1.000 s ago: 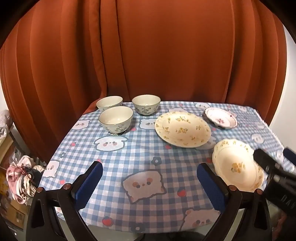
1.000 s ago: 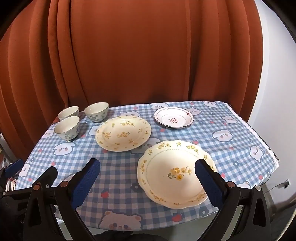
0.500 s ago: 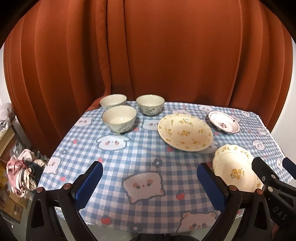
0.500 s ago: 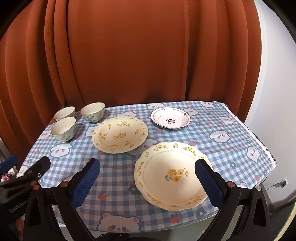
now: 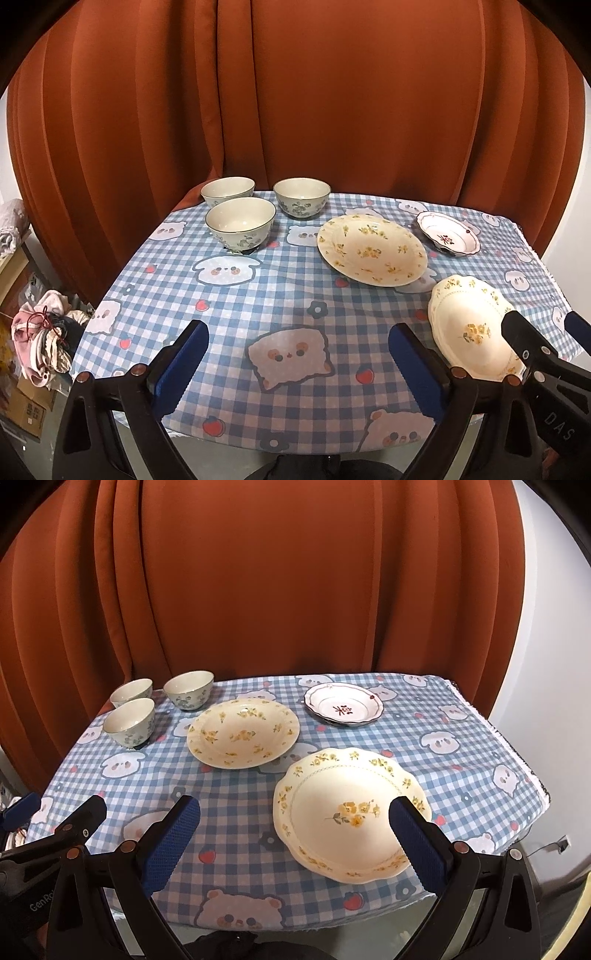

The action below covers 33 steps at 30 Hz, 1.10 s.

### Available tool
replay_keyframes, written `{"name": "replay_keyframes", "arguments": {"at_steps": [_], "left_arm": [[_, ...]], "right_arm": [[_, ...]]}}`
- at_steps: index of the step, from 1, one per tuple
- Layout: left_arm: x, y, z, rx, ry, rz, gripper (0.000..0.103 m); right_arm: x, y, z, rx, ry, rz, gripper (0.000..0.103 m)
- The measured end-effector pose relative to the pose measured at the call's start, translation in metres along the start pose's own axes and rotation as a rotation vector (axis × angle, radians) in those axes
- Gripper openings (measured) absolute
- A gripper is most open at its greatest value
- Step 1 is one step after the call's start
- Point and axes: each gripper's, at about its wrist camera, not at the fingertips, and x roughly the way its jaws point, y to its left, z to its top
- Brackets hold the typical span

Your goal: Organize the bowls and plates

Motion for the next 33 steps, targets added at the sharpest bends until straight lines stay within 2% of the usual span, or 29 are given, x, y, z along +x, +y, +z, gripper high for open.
{"name": "replay_keyframes", "arguments": {"at_steps": [17,25,33], "left_arm": [[0.003,0.004,0.002,0.041,-0.012,-0.021,0.098],[0.002,0.009,0.002,0.068,-0.026,-0.003,0.099],[0.008,0.016,0.001,0.088,-0.022,-0.033,0.098]], "right_arm": [[-0.002,0.008,-0.001,0.025,0.0,-0.048,0.103],[-0.003,0.015,-0.002,0.019,0.006,-0.072,0.103],[0.001,0.022,-0.009,0.036,0.021,-0.096,0.103]]}}
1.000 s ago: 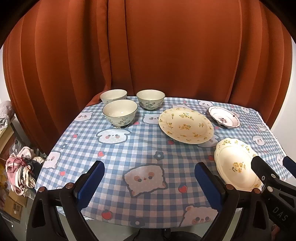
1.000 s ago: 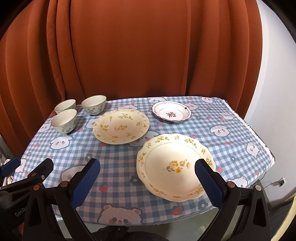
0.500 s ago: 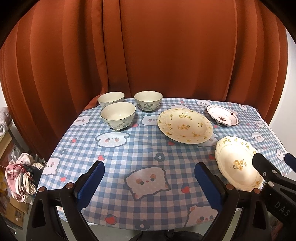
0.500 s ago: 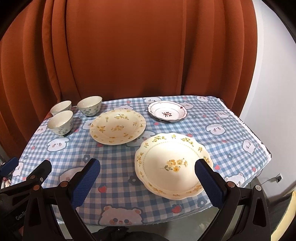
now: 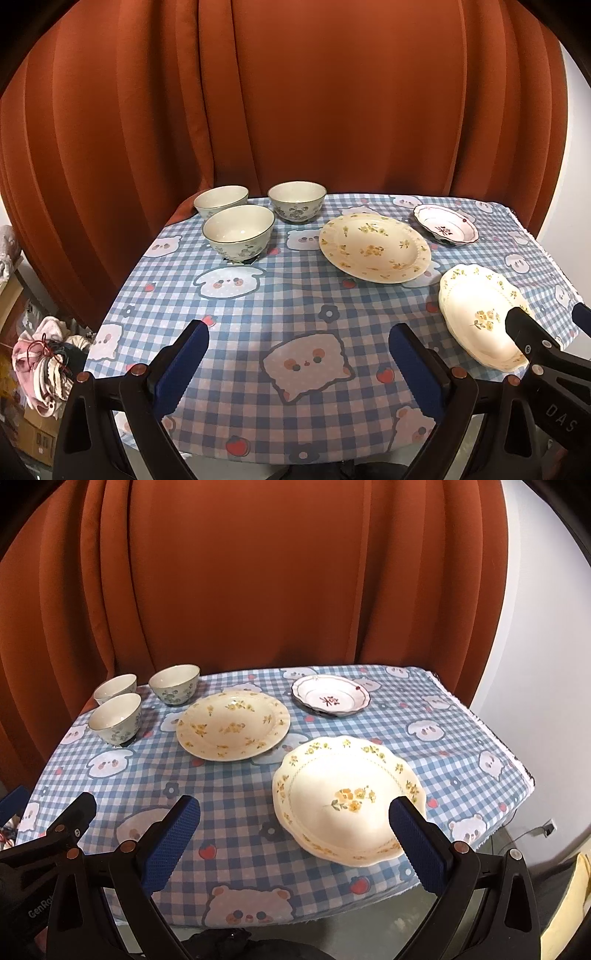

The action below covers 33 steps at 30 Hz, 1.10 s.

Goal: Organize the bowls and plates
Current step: 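Reach the left tool to the deep yellow-flower plate and grip its rim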

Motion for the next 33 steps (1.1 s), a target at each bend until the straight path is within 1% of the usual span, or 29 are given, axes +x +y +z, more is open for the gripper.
{"name": "replay_keyframes", "arguments": {"at_steps": [6,12,28,33], "left_arm": [[0.005,-0.008,0.004,0.007,0.002,-0.009,0.098],[0.017,-0.027,0.01,-0.007,0.008,0.01,0.098],[0.065,-0.127,0.03,-0.06,0.097,0.061,0.097],[0.087,-0.158,0.032,-0.08,0.15,0.065,0.096]], "right_arm": [[0.003,-0.003,0.002,0.004,0.0,-0.013,0.103],[0.018,-0.017,0.007,-0.011,0.008,0.007,0.103],[0.099,-0.105,0.044,-0.074,0.093,0.073,0.103],[0.126,-0.134,0.052,-0.089,0.123,0.092,0.103]]}}
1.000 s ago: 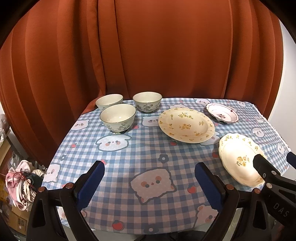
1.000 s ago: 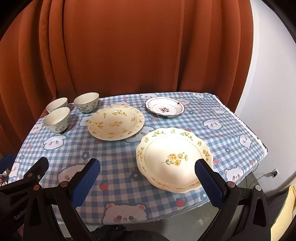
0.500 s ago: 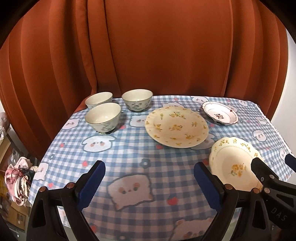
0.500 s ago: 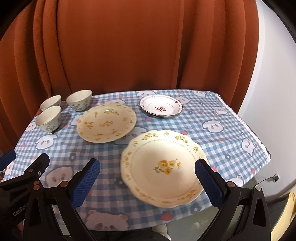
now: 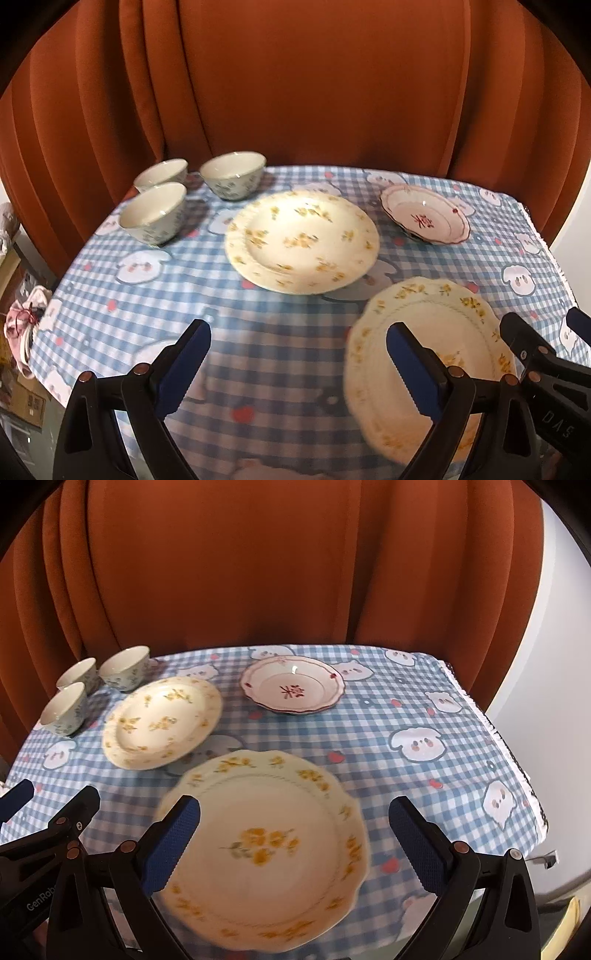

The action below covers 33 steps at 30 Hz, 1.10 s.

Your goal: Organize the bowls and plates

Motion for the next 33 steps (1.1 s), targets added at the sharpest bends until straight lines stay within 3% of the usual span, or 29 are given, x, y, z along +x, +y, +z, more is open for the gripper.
{"name": "replay_keyframes", "arguments": {"at_steps": [10,19,25,33], "left_arm": [[0.046,-0.049,-0.02,-0.04,0.156,0.045,0.09],[0.081,-0.063,-0.031,-0.07,0.283,0.087,0.084],[0.092,-0.066,-0.032,-0.09,0.32,0.1,0.078],[0.093,-0.071,-0.031,-0.089,0.325,0.118,0.078]], "right_arm": [[0.058,-0.042,-0.003,-0.061,0.123,0.05,0.103],[0.103,-0.053,-0.009,-0.113,0.239,0.112,0.101],[0.123,-0.049,-0.009,-0.149,0.29,0.164,0.094],[0.138,-0.045,-0.014,-0.174,0.35,0.213,0.076]]}}
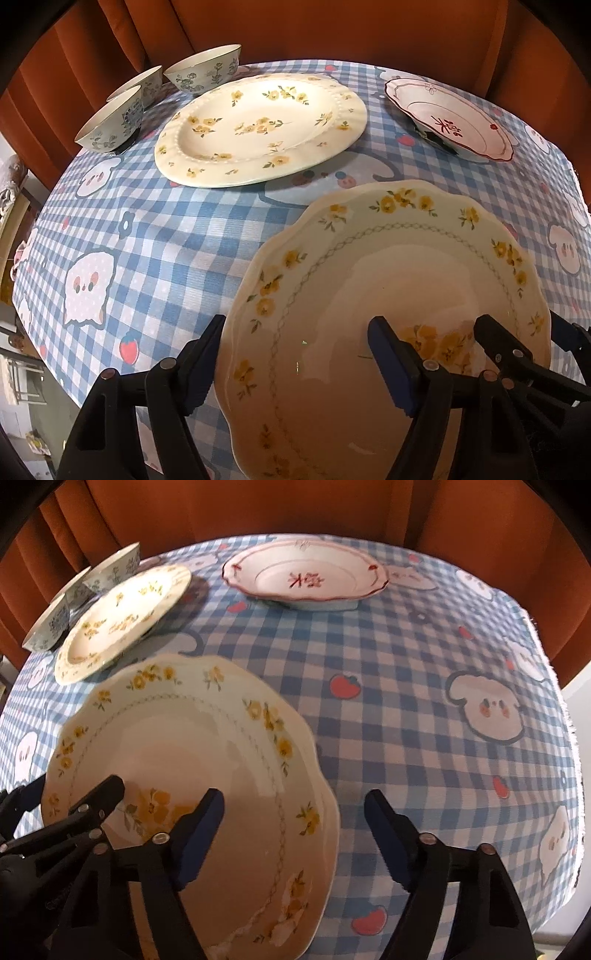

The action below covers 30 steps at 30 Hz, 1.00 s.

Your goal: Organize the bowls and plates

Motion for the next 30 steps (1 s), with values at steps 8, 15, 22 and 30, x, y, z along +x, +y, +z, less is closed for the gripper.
{"name": "replay_keyframes", "arguments": {"at_steps": [8,15,22,30], "left_arm": [[-0.002,-0.002,-0.001,0.005,0.011,0.021,0.076],[-0.003,-0.002,-0.002,0.024,0.017,0.003,0.075],[-0.006,0.001,-0.005,0.086,0.038,-0.019,0.073],[-0.012,0.032,0.0,0.121,0.002,-0.059,0.073]], "right_arm": [[-0.003,0.008,0.0,-0.044,-0.003,0.02,0.065],[-0.003,0.009,-0.002,-0.024,0.014,0.007,0.065],[-0.007,0.01,-0.008,0.041,0.048,-0.015,0.065],[-0.022,0.039,-0.008,0.072,0.017,-0.062,0.065]]}}
